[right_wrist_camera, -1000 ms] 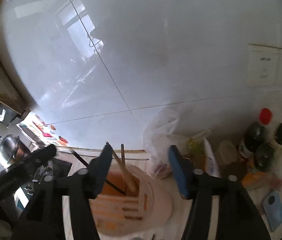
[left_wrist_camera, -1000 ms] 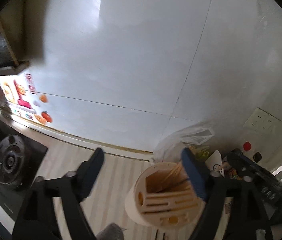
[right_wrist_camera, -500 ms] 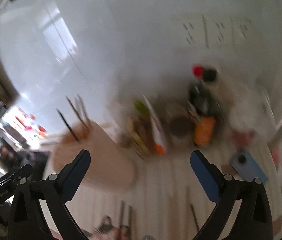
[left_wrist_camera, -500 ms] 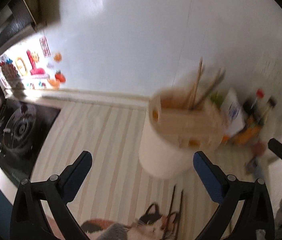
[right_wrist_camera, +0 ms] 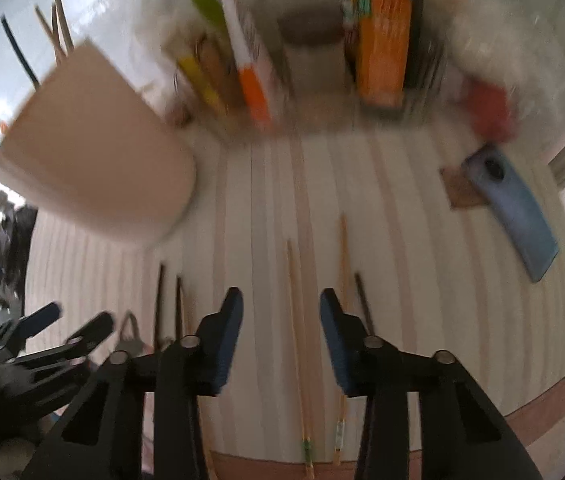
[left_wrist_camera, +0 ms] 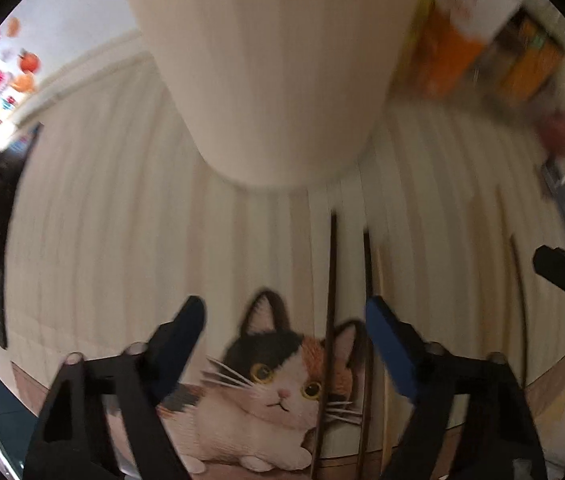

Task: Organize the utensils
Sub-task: 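Move both open tools back down to the chopsticks on the mat, then grasp a dark chopstick with the left tool while the right grasps a wooden one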

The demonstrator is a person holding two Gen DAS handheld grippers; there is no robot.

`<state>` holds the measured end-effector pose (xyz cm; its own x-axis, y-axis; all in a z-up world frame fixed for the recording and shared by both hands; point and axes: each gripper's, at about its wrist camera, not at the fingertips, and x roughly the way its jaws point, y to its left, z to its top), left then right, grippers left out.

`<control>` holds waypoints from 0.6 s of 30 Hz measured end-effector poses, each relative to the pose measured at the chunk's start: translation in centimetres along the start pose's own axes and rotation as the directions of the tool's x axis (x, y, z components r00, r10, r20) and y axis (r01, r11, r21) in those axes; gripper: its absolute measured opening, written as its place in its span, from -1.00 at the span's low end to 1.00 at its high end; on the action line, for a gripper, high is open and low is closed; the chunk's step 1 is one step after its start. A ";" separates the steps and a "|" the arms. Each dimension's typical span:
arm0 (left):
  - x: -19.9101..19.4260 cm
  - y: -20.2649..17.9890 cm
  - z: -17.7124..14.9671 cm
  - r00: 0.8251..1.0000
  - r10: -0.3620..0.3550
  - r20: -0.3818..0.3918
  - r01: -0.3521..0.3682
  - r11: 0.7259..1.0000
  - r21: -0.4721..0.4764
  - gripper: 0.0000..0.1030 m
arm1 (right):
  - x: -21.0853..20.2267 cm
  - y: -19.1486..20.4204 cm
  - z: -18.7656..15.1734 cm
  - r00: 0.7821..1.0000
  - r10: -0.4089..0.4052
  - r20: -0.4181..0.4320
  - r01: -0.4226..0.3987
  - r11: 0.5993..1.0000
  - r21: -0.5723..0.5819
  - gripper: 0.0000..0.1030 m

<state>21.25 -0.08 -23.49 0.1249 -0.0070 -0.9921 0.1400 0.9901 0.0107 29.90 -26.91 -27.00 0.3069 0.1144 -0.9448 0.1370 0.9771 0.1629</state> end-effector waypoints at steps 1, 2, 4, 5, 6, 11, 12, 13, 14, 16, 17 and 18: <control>0.9 -0.2 -0.2 1.000 0.013 -0.019 -0.013 1.000 0.003 0.49 | 0.6 -0.1 -0.3 1.000 -0.003 -0.022 0.003 1.000 -0.006 -0.27; 1.4 -0.2 -0.4 0.999 0.022 -0.030 -0.022 1.000 0.006 0.49 | 1.0 -0.1 -0.6 0.999 -0.003 -0.041 0.003 1.000 -0.011 -0.27; 2.5 -0.4 -0.7 0.998 0.023 -0.054 -0.022 1.000 0.006 0.35 | 2.1 -0.3 -1.2 0.997 -0.011 -0.077 0.010 1.000 -0.019 -0.27; 2.8 -0.4 -0.9 0.998 0.018 -0.066 -0.018 1.000 0.004 0.30 | 2.5 -0.3 -1.5 0.996 -0.014 -0.085 0.012 1.000 -0.022 -0.27; 3.0 -0.4 -1.0 0.997 0.016 -0.069 -0.016 1.000 0.003 0.19 | 2.8 -0.3 -1.6 0.995 -0.018 -0.094 0.016 1.000 -0.027 -0.27; 3.0 -0.5 -1.2 0.998 0.018 -0.059 -0.018 1.000 -0.002 0.17 | 4.3 0.0 -2.1 0.991 -0.038 -0.127 0.030 0.997 -0.066 -0.27; 3.0 -0.5 -1.3 0.998 0.018 -0.057 -0.019 1.000 -0.003 0.17 | 4.5 0.2 -2.1 0.990 -0.040 -0.133 0.031 0.997 -0.074 -0.27; 2.9 -0.6 -1.4 0.998 0.019 -0.054 -0.020 1.000 -0.001 0.17 | 4.8 0.4 -2.2 0.989 -0.043 -0.140 0.032 0.996 -0.082 -0.27; 2.9 -0.6 -1.4 0.998 0.020 -0.052 -0.020 1.000 0.001 0.16 | 5.2 0.5 -2.2 0.988 -0.050 -0.146 0.037 0.995 -0.090 -0.27; 2.8 -0.8 -1.6 0.999 0.009 -0.047 -0.009 1.000 0.006 0.01 | 5.9 0.8 -2.5 0.985 -0.068 -0.161 0.052 0.993 -0.107 -0.27; 2.7 -0.9 -1.8 0.999 -0.001 -0.047 0.001 1.000 0.008 -0.05 | 6.4 0.8 -2.4 0.983 -0.078 -0.168 0.060 0.992 -0.111 -0.27; 2.7 -1.1 -1.9 0.999 -0.012 -0.047 0.012 1.000 0.012 -0.18 | 6.7 0.8 -2.4 0.980 -0.088 -0.176 0.068 0.991 -0.114 -0.28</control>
<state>19.56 -0.91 -26.38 0.0766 -0.0120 -0.9970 0.1537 0.9881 -0.0001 29.76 -24.88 -33.85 0.1229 0.0582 -0.9907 0.0497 0.9967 0.0647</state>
